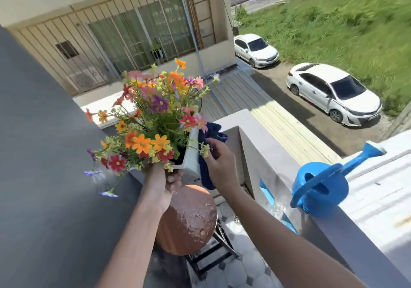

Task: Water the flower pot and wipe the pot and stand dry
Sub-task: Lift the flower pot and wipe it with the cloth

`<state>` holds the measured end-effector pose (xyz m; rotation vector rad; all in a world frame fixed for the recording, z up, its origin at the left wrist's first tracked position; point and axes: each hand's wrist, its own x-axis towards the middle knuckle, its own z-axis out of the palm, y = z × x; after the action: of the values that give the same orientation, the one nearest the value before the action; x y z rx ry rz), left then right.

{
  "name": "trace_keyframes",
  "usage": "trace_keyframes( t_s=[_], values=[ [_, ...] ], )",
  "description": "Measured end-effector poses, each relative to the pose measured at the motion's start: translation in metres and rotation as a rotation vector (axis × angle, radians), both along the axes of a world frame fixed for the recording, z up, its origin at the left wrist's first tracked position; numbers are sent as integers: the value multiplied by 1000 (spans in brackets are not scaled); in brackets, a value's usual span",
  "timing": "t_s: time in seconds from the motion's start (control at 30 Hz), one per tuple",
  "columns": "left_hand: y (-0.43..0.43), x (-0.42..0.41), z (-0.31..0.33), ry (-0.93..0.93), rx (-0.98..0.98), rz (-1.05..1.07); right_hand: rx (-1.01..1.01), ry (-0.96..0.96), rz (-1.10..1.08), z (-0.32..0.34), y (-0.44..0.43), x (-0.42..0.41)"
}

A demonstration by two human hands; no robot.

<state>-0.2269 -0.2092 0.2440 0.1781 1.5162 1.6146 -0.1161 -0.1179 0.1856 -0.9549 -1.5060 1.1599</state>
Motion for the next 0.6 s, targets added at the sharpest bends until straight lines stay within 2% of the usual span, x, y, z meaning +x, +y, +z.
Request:
trace_keyframes(
  t_s=[0.17, 0.3, 0.6],
  values=[
    [7, 6, -3, 70, -77, 11, -69, 191, 65, 23, -6, 0],
    [9, 6, -7, 76, -100, 5, -127, 329, -4, 51, 8, -7],
    [3, 8, -7, 82, -105, -87, -186, 229, -78, 44, 77, -18]
  ],
)
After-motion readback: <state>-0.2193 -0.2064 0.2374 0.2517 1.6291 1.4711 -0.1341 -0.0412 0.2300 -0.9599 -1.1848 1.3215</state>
